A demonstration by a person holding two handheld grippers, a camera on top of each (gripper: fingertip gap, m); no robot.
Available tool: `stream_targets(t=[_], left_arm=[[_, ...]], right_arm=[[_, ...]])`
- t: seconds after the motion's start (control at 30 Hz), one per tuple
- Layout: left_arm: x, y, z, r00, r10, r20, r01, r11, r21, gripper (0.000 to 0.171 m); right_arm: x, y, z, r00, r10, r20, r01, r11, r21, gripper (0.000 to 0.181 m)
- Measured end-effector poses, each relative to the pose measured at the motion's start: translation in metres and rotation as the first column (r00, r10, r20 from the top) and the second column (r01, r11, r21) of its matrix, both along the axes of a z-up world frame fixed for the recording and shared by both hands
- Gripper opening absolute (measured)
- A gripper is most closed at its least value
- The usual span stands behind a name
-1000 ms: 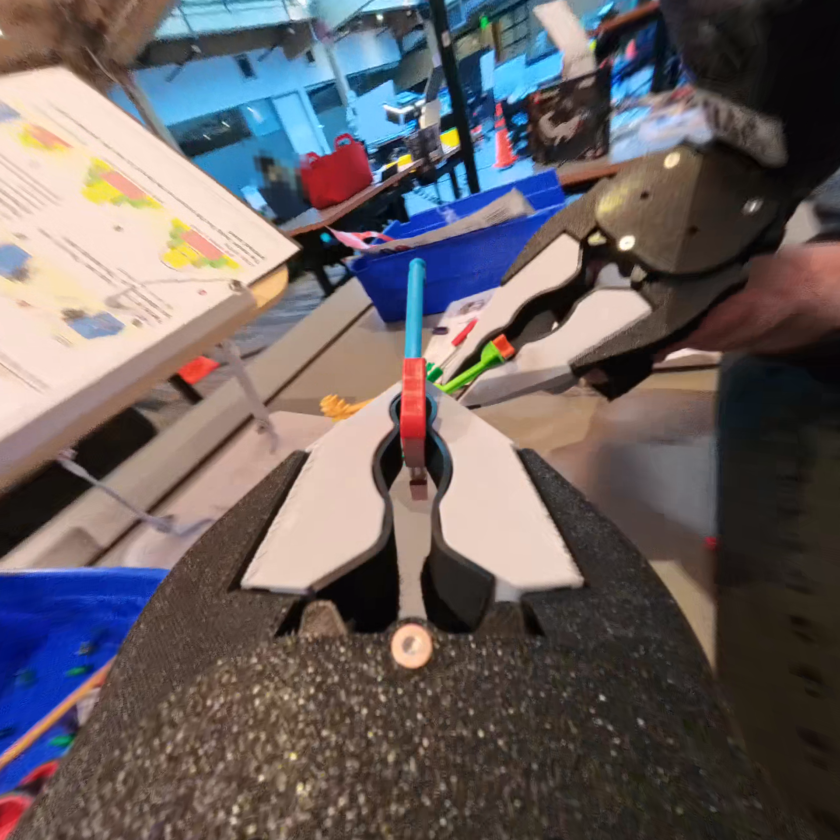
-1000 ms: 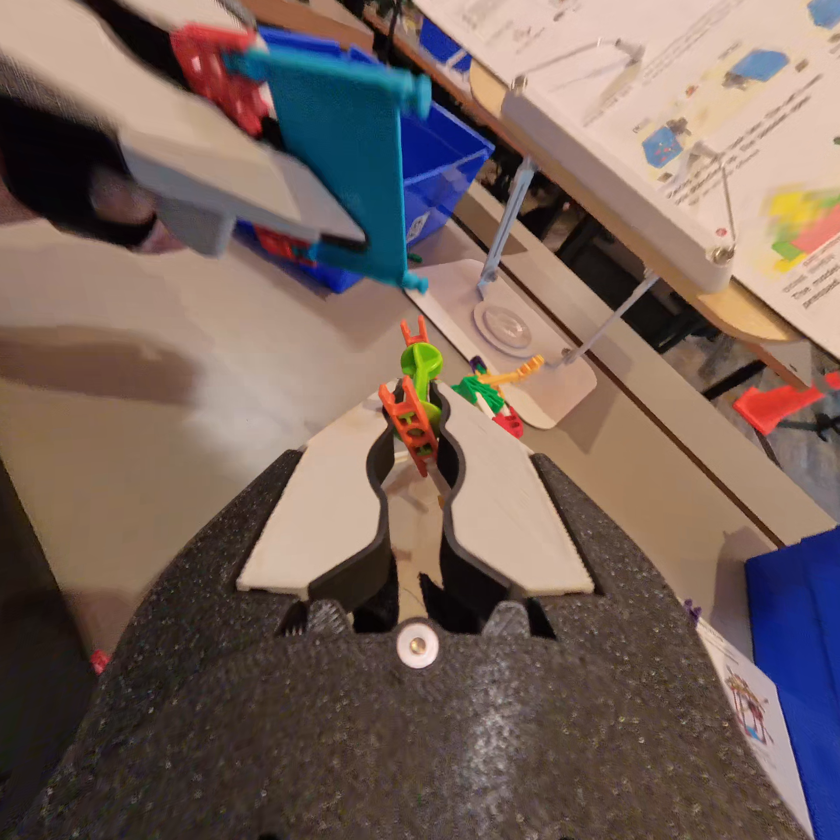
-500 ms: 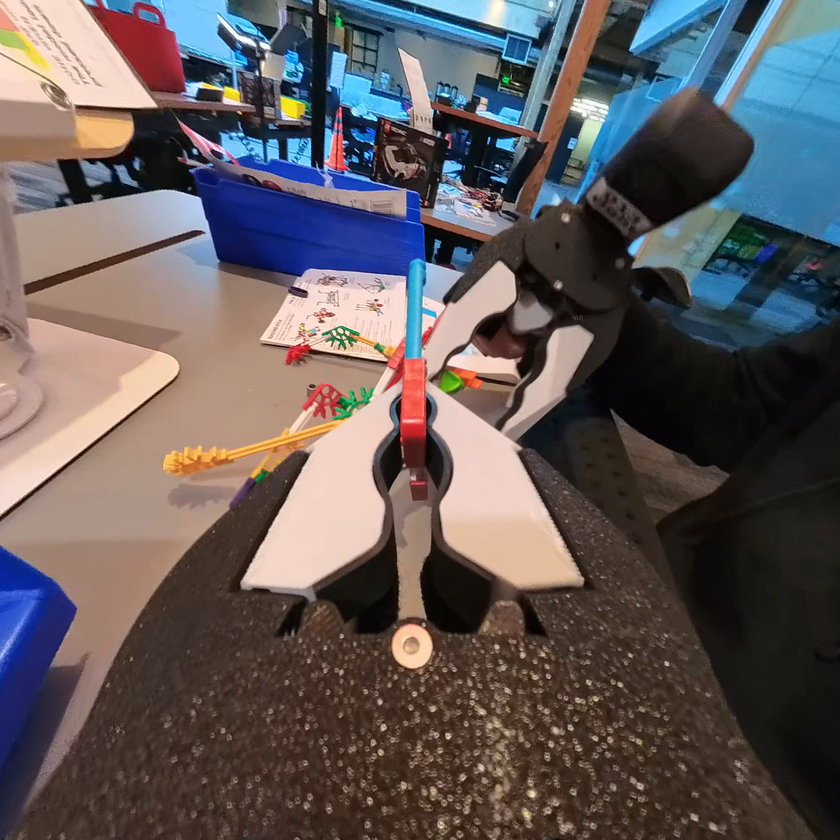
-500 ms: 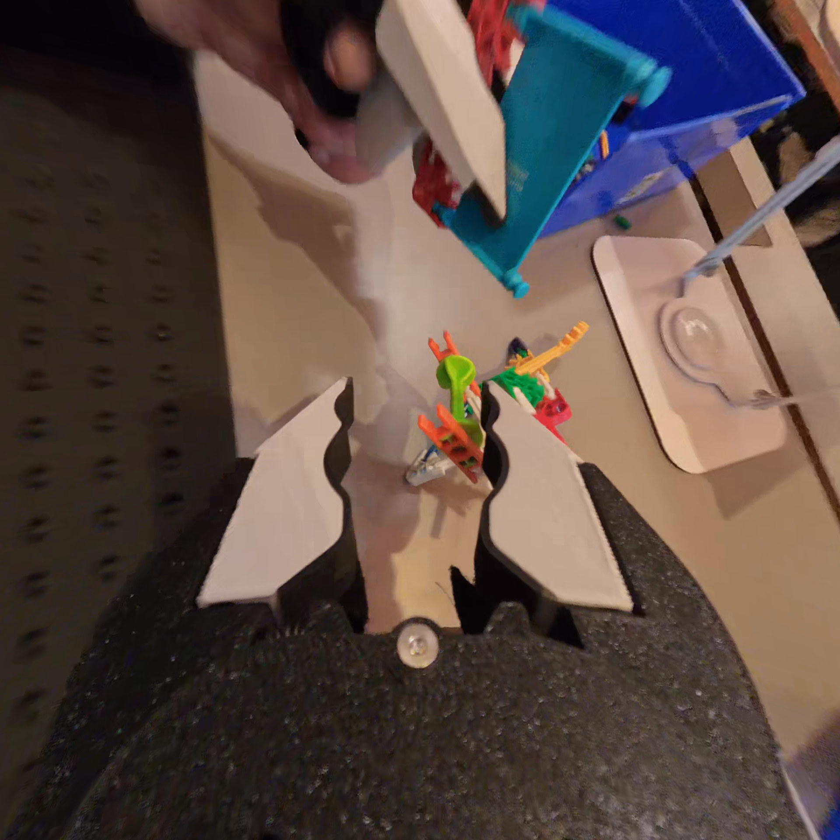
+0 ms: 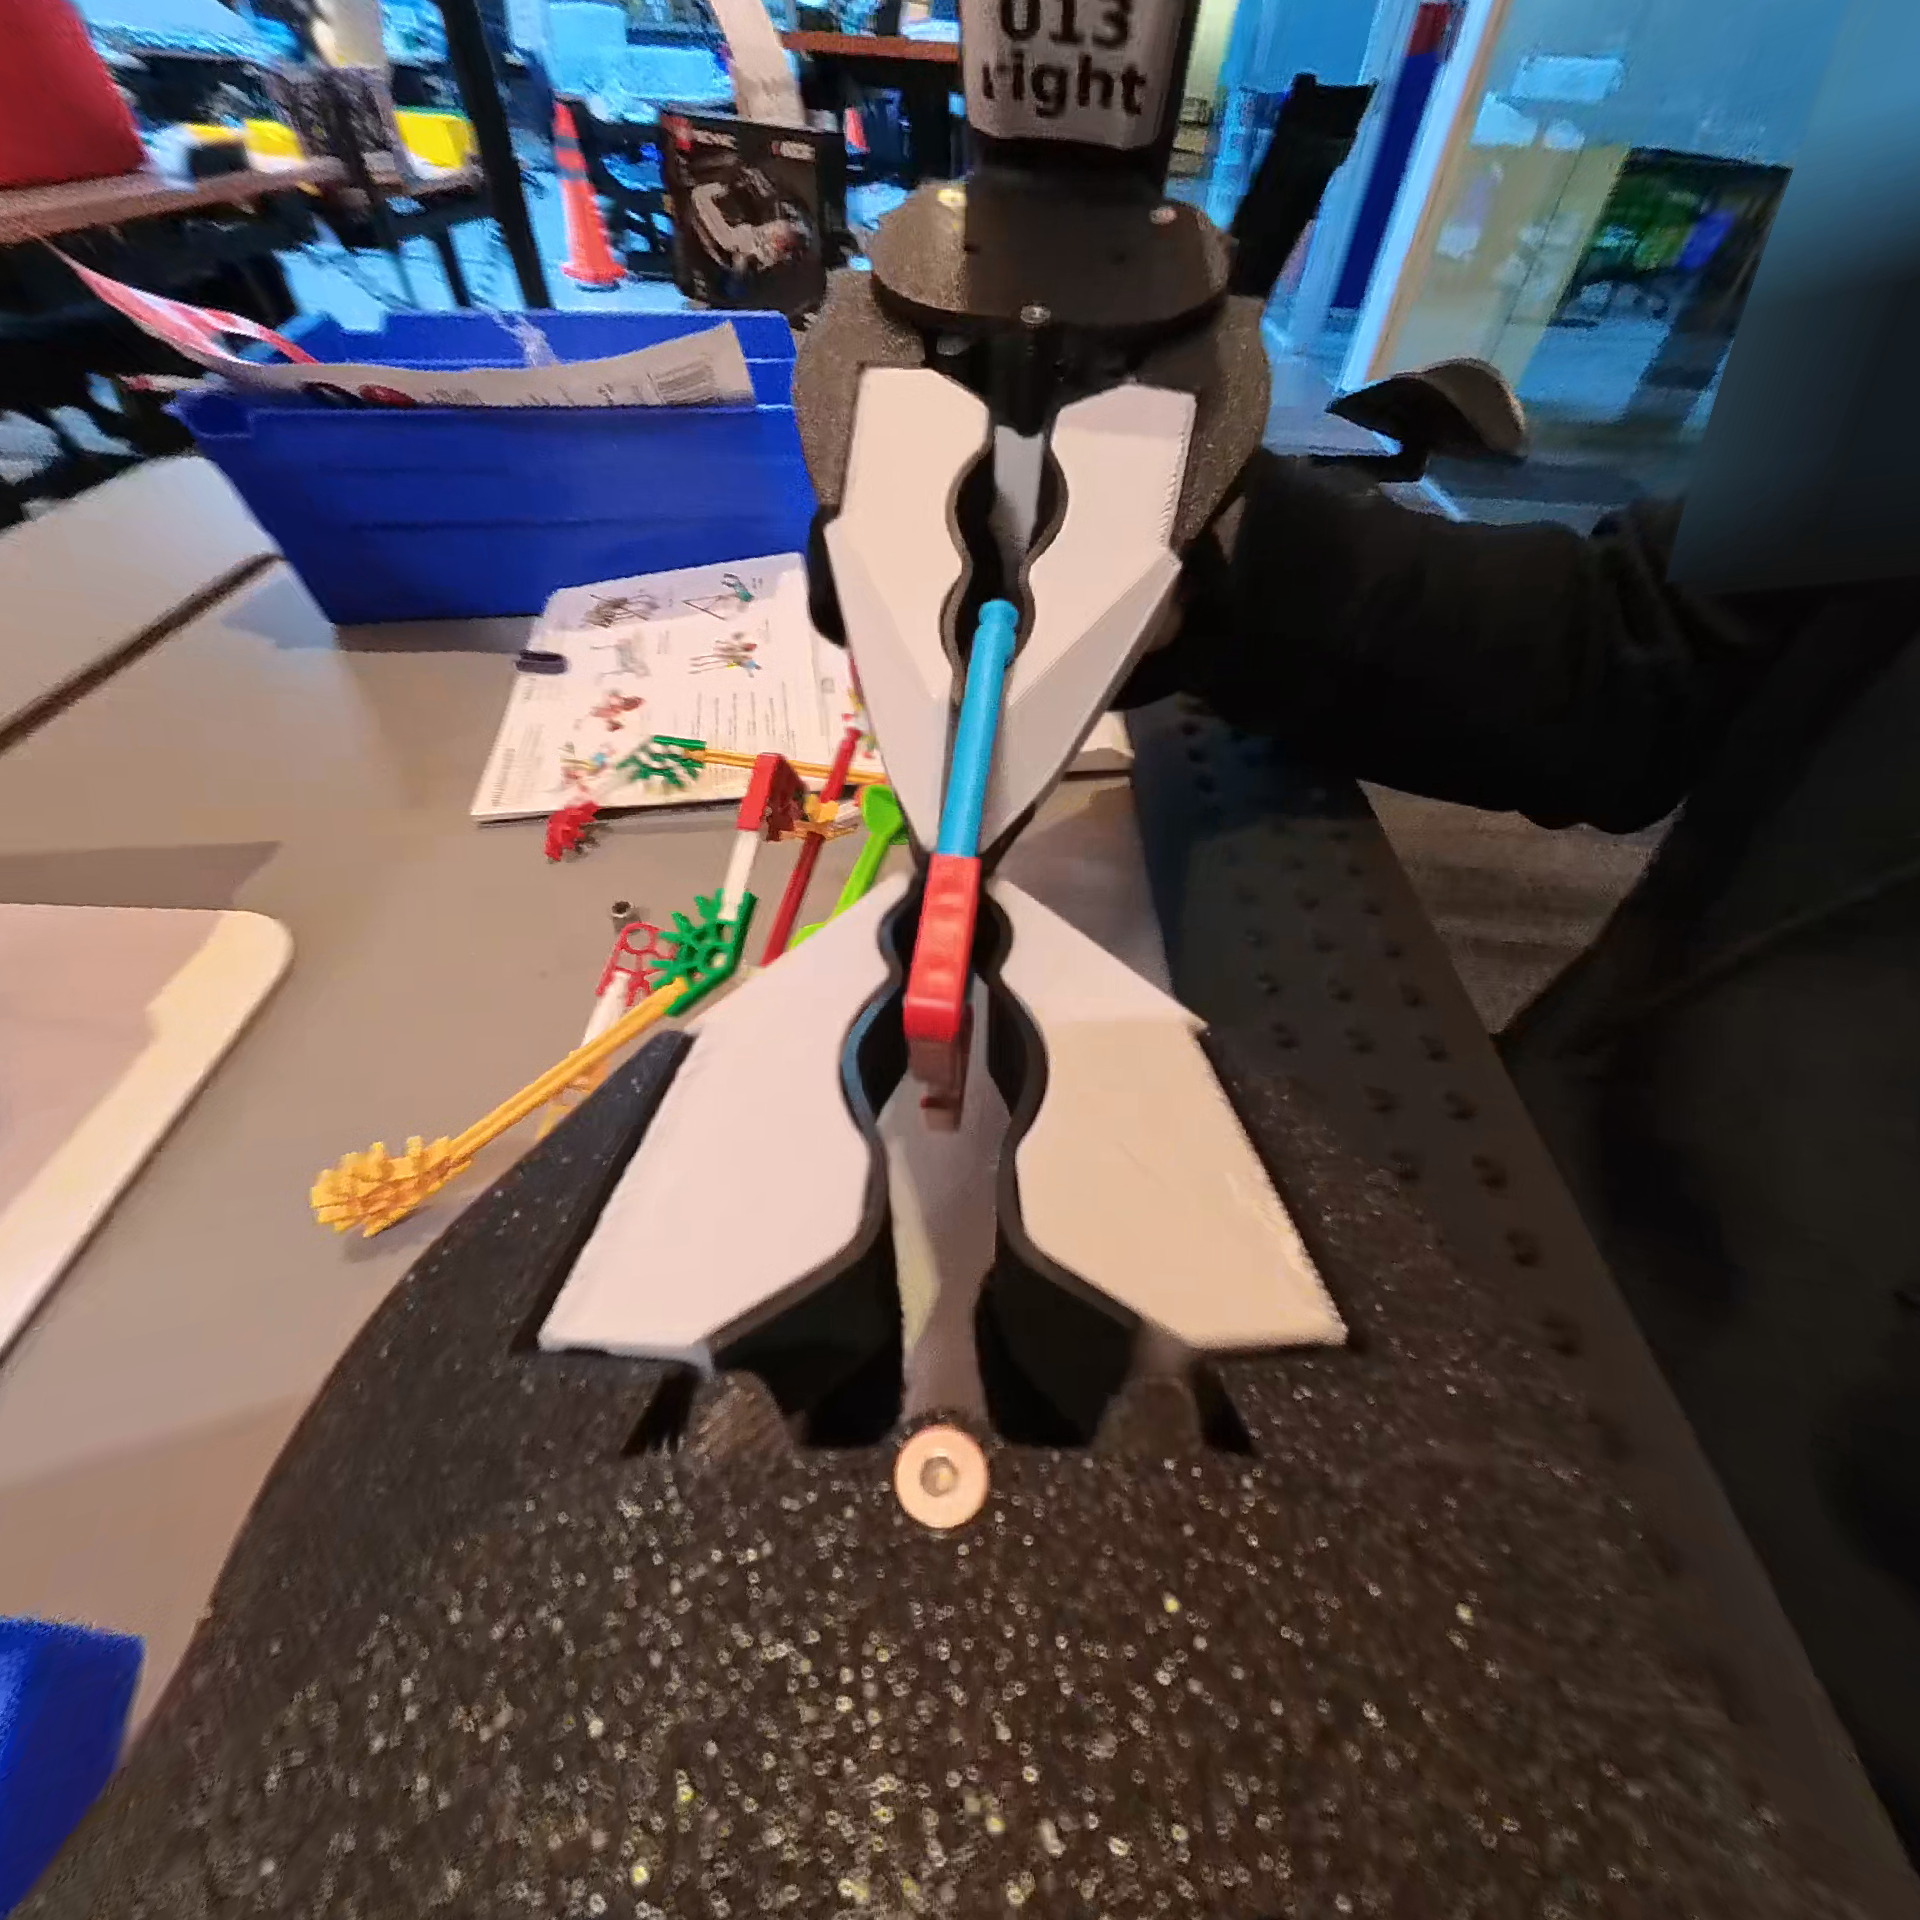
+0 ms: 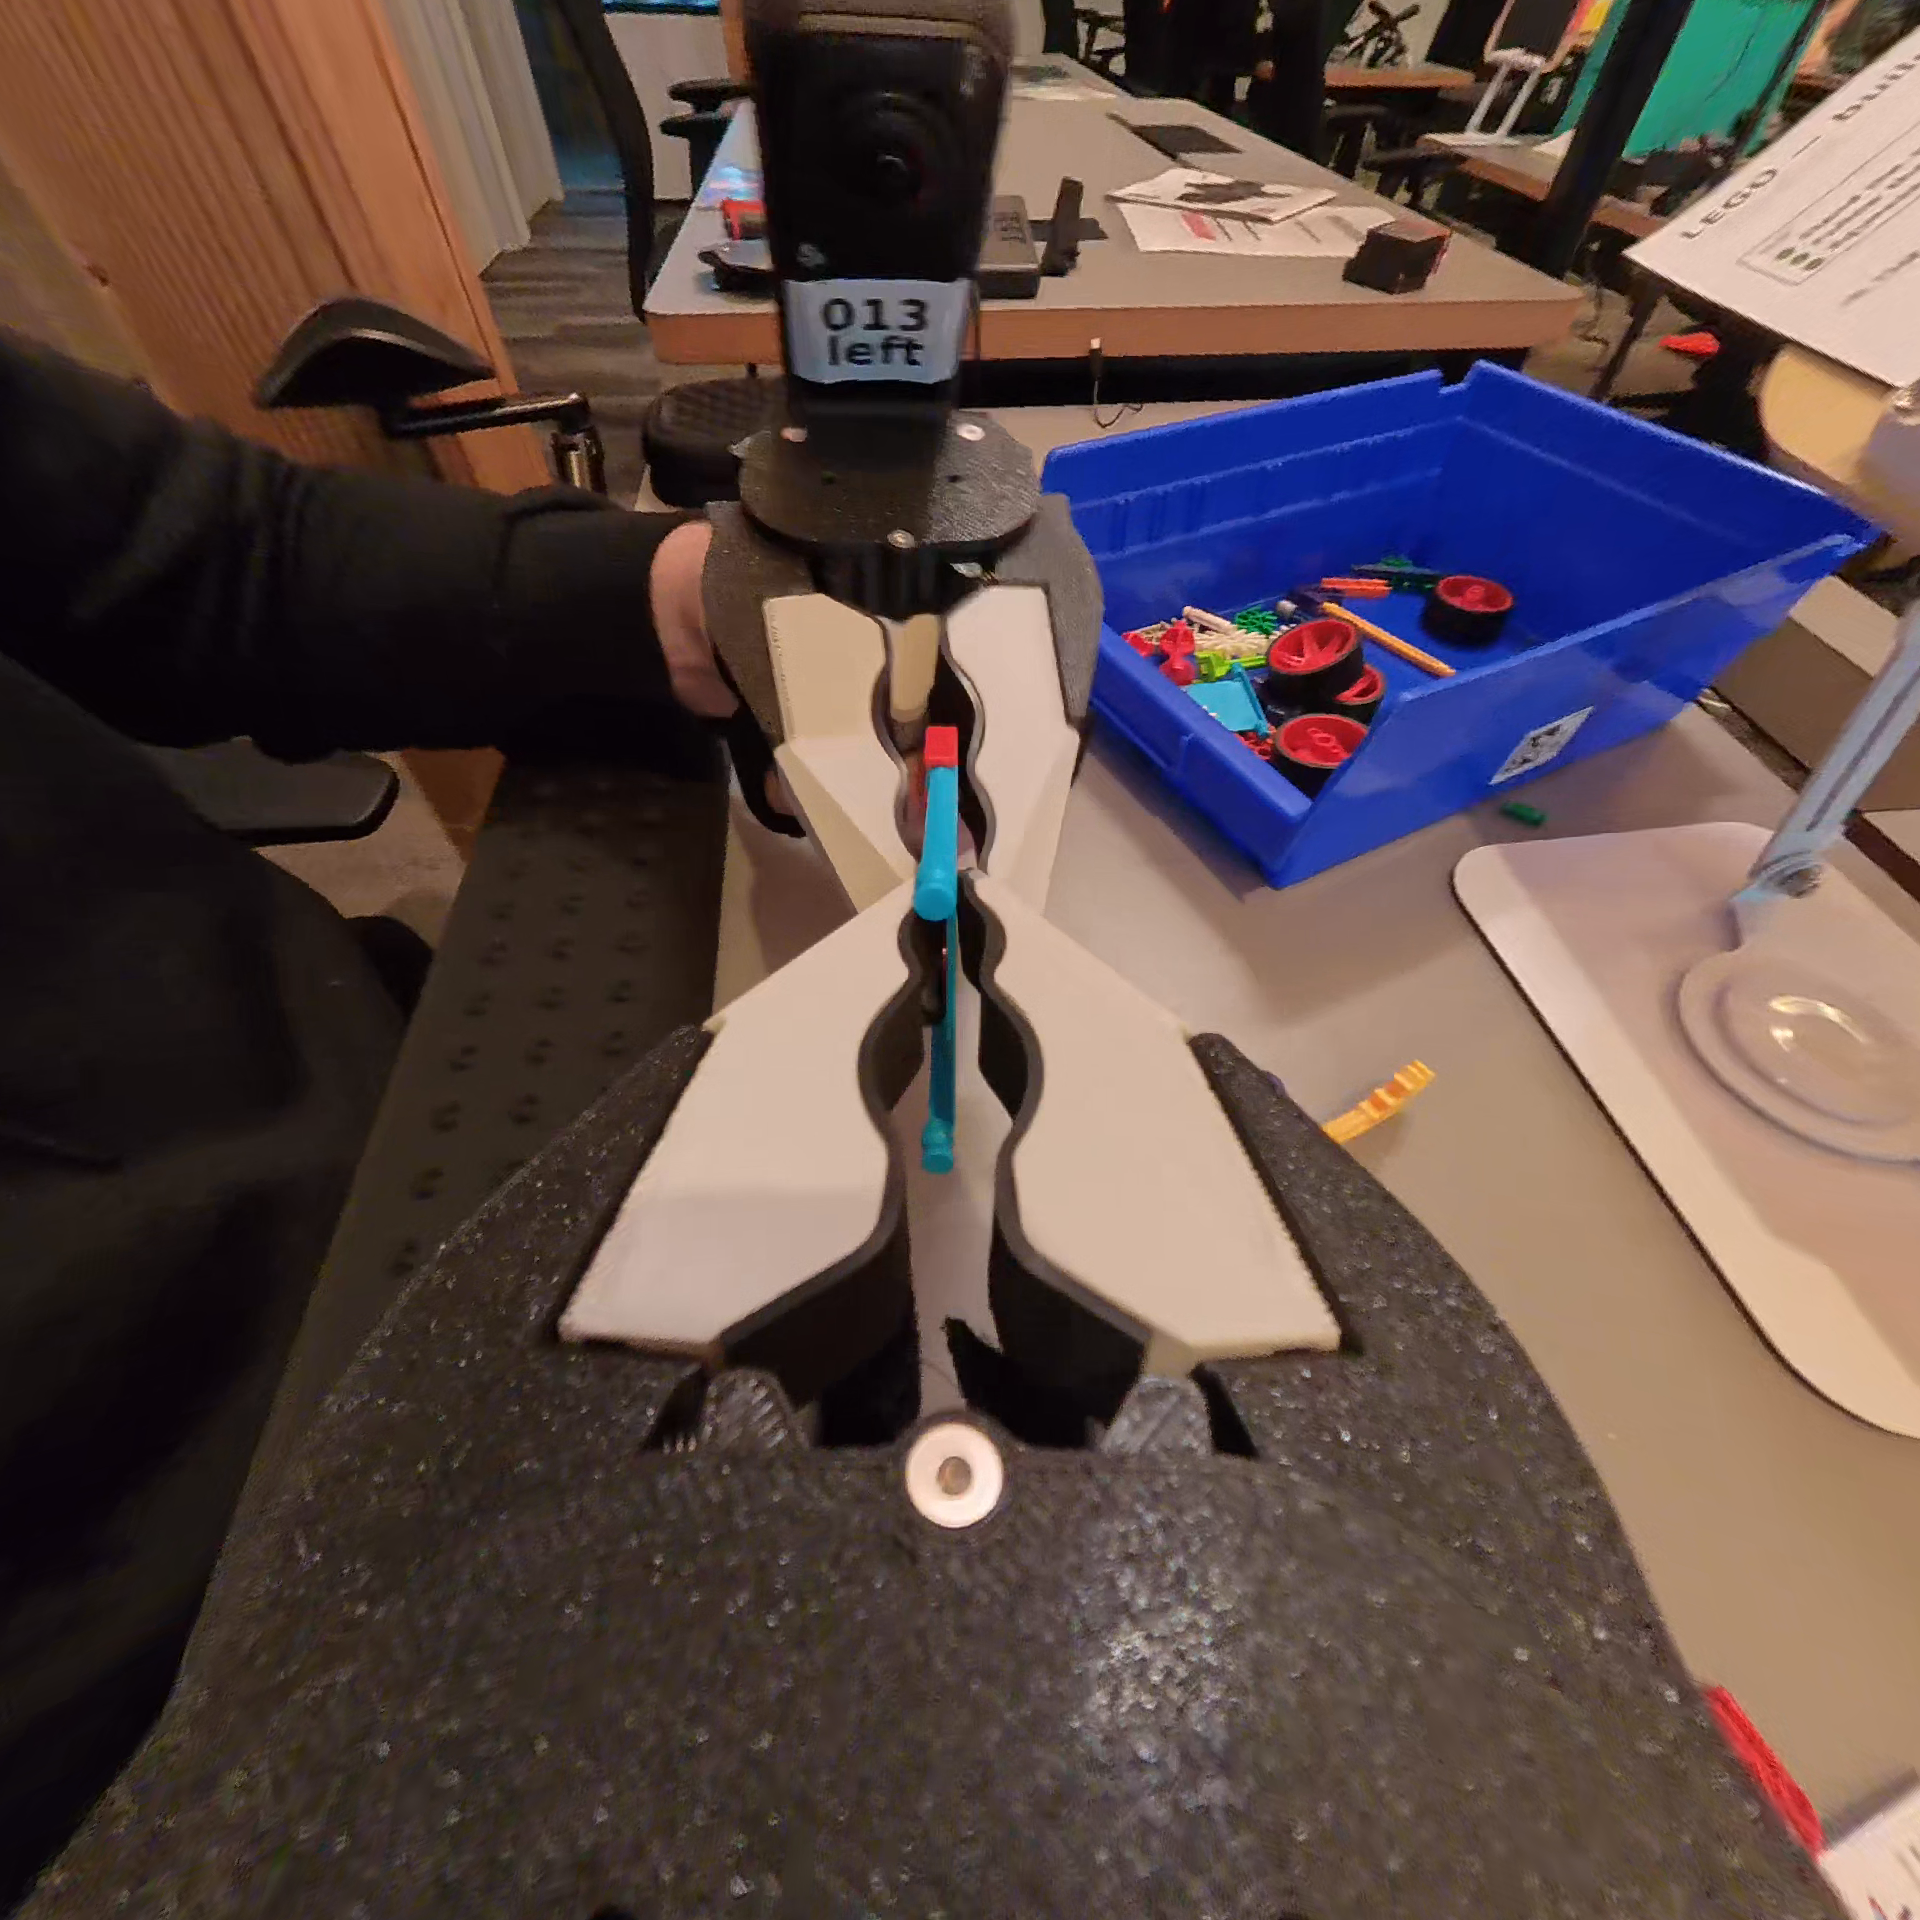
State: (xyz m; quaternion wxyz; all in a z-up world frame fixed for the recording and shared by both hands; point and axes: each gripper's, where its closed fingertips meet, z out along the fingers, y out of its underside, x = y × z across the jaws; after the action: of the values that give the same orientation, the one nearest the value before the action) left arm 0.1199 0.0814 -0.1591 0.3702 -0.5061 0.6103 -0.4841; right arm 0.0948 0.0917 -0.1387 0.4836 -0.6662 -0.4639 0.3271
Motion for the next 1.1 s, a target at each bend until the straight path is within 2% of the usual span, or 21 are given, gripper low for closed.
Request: stream_targets(t=[0.1, 0.17, 0.23, 0.4, 0.47, 0.57, 0.67, 0.73, 0.83, 0.93, 1.1], left_arm=[[-0.004, 0.011, 0.009, 0.997, 0.073, 0.033, -0.075, 0.995, 0.060, 0.020], [-0.009, 0.017, 0.020, 0.992, 0.100, 0.083, -0.108, 0.990, 0.094, 0.019], [-0.012, 0.018, 0.028, 0.989, 0.098, 0.107, -0.108, 0.990, 0.091, 0.010], [-0.012, 0.011, 0.030, 0.991, 0.082, 0.101, -0.098, 0.981, 0.165, 0.003], [-0.007, 0.004, 0.025, 0.996, 0.049, 0.077, -0.063, 0.981, 0.184, 0.003], [-0.009, 0.001, 0.023, 0.998, 0.027, 0.056, -0.038, 0.979, 0.202, 0.003], [-0.007, 0.011, 0.028, 0.993, 0.084, 0.078, -0.097, 0.977, 0.188, 0.003], [-0.005, 0.023, 0.028, 0.983, 0.164, 0.081, -0.177, 0.964, 0.198, 0.004], [0.001, 0.043, 0.028, 0.944, 0.314, 0.098, -0.324, 0.939, 0.116, 0.006], [0.005, 0.057, 0.024, 0.897, 0.431, 0.096, -0.438, 0.895, 0.079, 0.003], [0.011, 0.076, 0.022, 0.820, 0.563, 0.105, -0.563, 0.826, -0.034, 0.003]], right_arm=[[0.012, 0.007, 0.005, 0.997, -0.040, -0.065, 0.039, 0.999, -0.020, 0.000], [0.018, 0.008, 0.006, 0.996, -0.045, -0.080, 0.043, 0.999, -0.020, 0.000], [0.019, 0.005, 0.009, 0.994, -0.027, -0.101, 0.025, 0.999, -0.025, 0.000], [0.019, 0.006, 0.013, 0.995, -0.033, -0.089, 0.035, 0.999, 0.013, 0.005], [0.010, -0.002, 0.009, 0.998, 0.021, -0.061, -0.020, 1.000, 0.013, 0.005], [0.010, -0.004, 0.008, 0.999, 0.034, -0.035, -0.033, 0.998, 0.049, 0.002], [0.012, 0.007, 0.013, 0.998, -0.053, -0.018, 0.055, 0.991, 0.120, 0.000], [0.015, 0.018, 0.012, 0.988, -0.153, 0.020, 0.147, 0.973, 0.179, 0.000], [0.021, 0.036, 0.013, 0.945, -0.324, 0.039, 0.302, 0.913, 0.273, 0.000], [0.025, 0.048, 0.010, 0.882, -0.460, 0.102, 0.388, 0.831, 0.398, 0.000], [0.031, 0.065, 0.011, 0.721, -0.673, 0.163, 0.434, 0.622, 0.651, 0.000]])
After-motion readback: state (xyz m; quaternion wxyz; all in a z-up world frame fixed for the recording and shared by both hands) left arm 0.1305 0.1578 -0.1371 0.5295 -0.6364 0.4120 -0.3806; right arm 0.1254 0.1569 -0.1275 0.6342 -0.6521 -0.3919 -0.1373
